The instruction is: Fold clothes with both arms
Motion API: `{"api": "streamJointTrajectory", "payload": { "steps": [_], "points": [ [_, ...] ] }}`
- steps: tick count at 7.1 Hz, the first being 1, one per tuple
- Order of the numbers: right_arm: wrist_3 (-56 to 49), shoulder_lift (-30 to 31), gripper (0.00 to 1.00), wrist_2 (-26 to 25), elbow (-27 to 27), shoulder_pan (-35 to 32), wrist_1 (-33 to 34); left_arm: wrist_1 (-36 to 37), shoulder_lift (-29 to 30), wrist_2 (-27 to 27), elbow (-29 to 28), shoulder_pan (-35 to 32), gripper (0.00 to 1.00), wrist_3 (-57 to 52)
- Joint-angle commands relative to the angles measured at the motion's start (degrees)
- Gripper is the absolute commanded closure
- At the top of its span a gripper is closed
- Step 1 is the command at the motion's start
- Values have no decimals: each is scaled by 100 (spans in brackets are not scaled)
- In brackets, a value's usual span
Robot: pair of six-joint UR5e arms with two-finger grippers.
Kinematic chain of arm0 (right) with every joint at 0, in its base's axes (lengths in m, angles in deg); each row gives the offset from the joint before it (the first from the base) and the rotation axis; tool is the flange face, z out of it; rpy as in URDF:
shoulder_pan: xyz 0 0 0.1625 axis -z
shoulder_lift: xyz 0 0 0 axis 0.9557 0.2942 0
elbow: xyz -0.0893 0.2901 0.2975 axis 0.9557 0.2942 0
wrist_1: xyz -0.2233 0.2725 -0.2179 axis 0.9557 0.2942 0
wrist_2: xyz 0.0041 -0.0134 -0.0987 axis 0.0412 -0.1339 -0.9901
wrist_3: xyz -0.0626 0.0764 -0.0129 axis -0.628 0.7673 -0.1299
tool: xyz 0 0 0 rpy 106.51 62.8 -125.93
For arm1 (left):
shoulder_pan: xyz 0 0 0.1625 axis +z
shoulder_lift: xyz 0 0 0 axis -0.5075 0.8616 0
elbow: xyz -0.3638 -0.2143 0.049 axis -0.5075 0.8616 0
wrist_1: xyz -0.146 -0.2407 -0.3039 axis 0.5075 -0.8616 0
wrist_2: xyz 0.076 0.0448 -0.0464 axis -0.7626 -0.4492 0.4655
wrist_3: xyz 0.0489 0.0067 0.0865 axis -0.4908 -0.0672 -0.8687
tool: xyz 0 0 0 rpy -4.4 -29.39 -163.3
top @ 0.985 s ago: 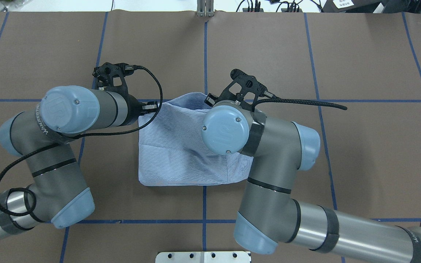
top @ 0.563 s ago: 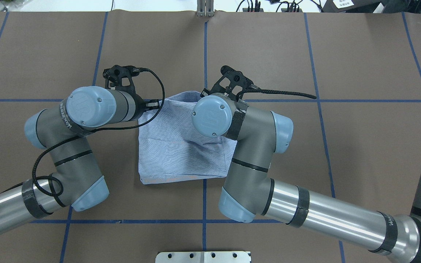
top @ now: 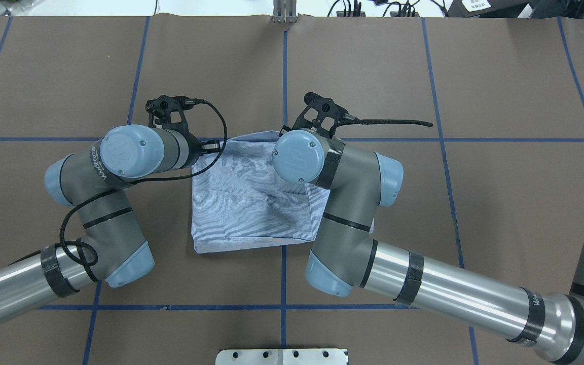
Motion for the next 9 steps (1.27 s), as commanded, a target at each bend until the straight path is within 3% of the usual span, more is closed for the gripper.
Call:
{"api": "streamJointTrajectory", "payload": {
  "steps": [1,3,5,7,9],
  "points": [
    [-322,-118,0,716,-19,-299,-15,-333,-62,59,249,-92,0,-777],
    [-698,-197,0,1185,-106,-563,-14,-316,-227,802,451,-476,0,-1479],
    [-1592,3,0,1983,-796,-1020,833,-298,-1103,1209,1083,-978,0,-2656],
    [-2951,1420,0,3009,-2244,-1703,1101,-281,-2411,1734,2005,-1748,0,-4288],
    [-5241,2836,0,3646,-2873,-2740,1225,-263,-3040,2028,2114,-2777,0,-6063]
  ]
}}
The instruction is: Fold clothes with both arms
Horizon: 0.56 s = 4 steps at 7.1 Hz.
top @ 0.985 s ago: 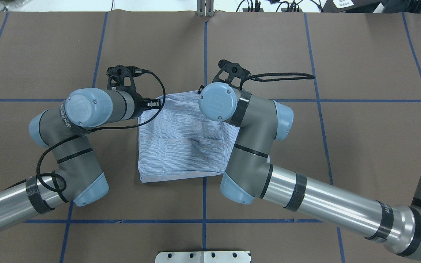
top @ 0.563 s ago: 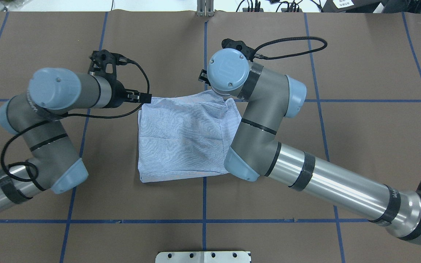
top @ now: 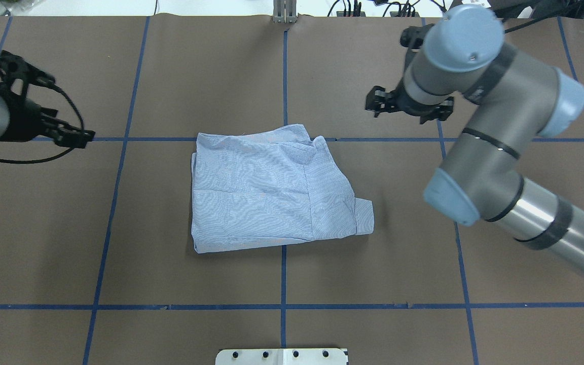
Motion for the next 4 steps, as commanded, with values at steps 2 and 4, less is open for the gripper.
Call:
{"api": "streamJointTrajectory", "payload": {
  "steps": [2,4],
  "points": [
    [-3974,2298,0,938,-648,-1946,24,120,-551,938,-123,-1674,0,-2383],
    [-6333,3319,0,1695,-587,-3475,41,104,-856,1433,-675,-2572,0,-2933]
  ]
}}
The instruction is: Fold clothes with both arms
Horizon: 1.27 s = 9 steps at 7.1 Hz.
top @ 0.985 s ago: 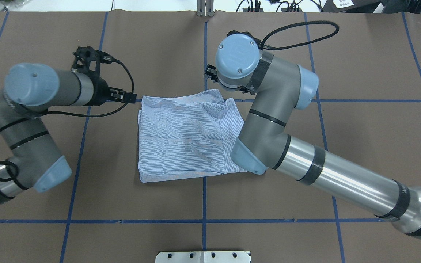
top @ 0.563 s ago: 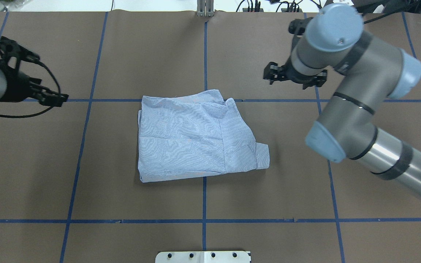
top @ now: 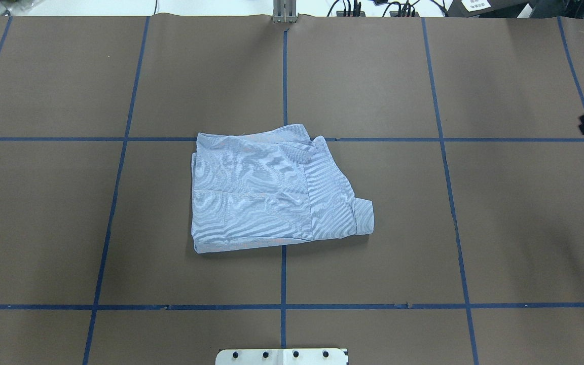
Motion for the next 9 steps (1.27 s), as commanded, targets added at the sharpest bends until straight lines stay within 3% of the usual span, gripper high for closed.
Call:
{"api": "streamJointTrajectory", "payload": {
  "steps": [1,3,4,6,7,9],
  "points": [
    [-1743,1153,0,637,-5,-1380,-8,-4,-413,363,-560,-657,0,-189],
    [-1720,1727,0,919,-23,-1691,-9,-55,-433,364,-1131,-833,0,199],
    [-1694,1747,0,938,-162,-1727,-17,205,-450,590,-1099,-982,0,217],
    [-873,1677,0,1007,-233,-1710,-35,1362,-450,1624,-1099,-1001,0,173],
    [-781,1685,0,956,-156,-1675,-244,1916,-450,1795,-968,-1044,0,173],
    [-762,1694,0,964,-85,-1578,-457,2220,-476,1796,-835,-1158,0,-202]
  ]
}}
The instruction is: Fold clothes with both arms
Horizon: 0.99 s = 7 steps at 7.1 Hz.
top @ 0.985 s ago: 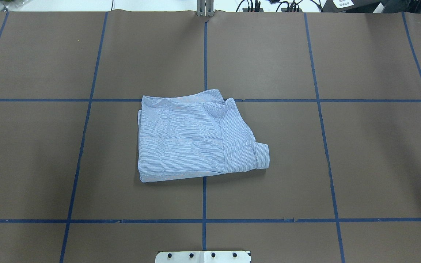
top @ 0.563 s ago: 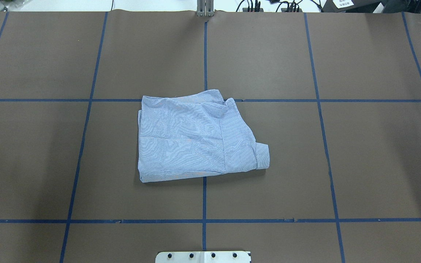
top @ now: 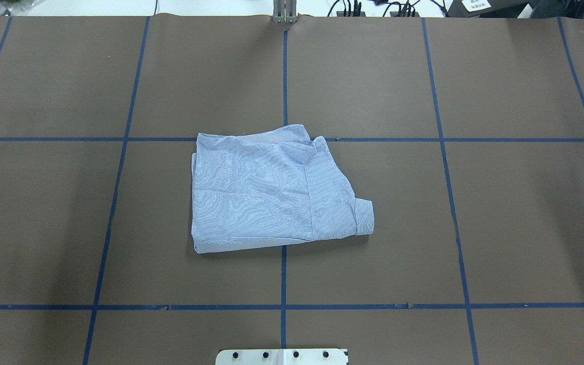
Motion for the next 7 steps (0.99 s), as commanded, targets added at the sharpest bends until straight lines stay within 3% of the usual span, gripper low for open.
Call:
{"api": "streamJointTrajectory", "payload": {
  "steps": [1,2,7],
  "points": [
    [18,4,0,12,31,57,-111,548,8,51,92,-233,0,-617],
    [-8,4,0,38,66,57,-111,1038,34,-2,215,-452,0,-760],
    [-79,21,0,56,75,57,-276,1052,-45,-397,101,-647,0,-1192]
  ]
}}
